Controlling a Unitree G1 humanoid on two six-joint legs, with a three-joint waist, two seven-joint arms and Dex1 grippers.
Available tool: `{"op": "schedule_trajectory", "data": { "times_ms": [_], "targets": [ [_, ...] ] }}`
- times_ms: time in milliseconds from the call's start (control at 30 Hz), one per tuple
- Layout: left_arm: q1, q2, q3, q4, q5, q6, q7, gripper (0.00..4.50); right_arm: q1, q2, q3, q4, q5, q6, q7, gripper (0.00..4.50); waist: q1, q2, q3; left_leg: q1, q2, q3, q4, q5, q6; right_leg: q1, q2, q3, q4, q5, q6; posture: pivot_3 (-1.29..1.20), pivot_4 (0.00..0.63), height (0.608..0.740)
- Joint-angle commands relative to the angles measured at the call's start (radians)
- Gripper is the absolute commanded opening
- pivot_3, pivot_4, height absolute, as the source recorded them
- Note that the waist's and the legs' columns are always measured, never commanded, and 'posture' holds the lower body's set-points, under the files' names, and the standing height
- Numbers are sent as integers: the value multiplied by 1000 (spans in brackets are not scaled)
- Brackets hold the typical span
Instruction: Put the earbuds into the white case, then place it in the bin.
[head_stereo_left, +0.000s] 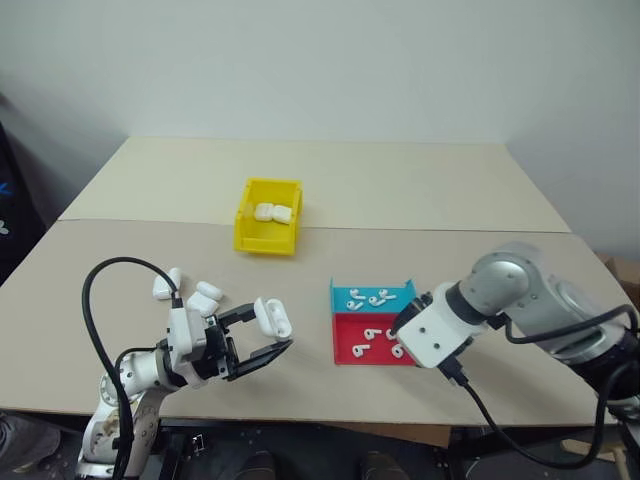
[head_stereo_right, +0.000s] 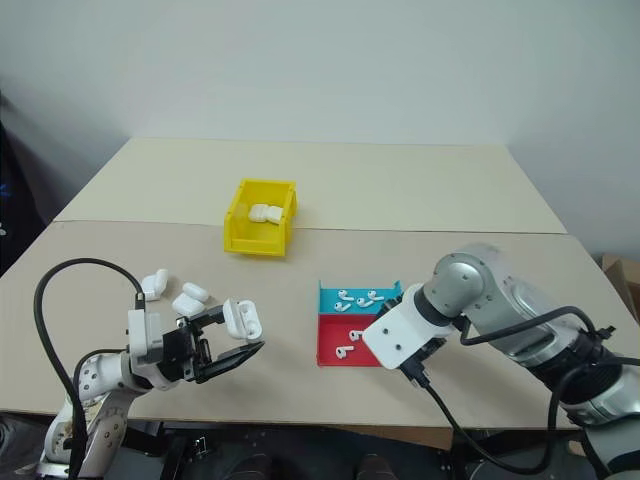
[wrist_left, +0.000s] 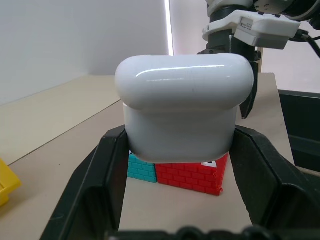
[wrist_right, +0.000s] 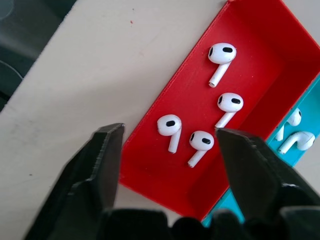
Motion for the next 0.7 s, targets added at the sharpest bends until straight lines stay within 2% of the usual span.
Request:
{"op": "schedule_trajectory", "data": {
  "times_ms": [33, 700],
  "targets": [
    [12, 0, -8, -65, -8, -20, 29, 2746, -33, 17, 20, 22, -55, -66, 33, 2288, 1, 0, 0, 0, 0, 0, 0, 0, 0, 0, 0, 0, 0, 0, 0, 0, 150, 740],
    [41, 33, -24, -102, 12, -21, 94, 2746, -67, 111, 84, 180, -163, -184, 42, 2288, 1, 0, 0, 0, 0, 0, 0, 0, 0, 0, 0, 0, 0, 0, 0, 0, 150, 740]
  ]
}}
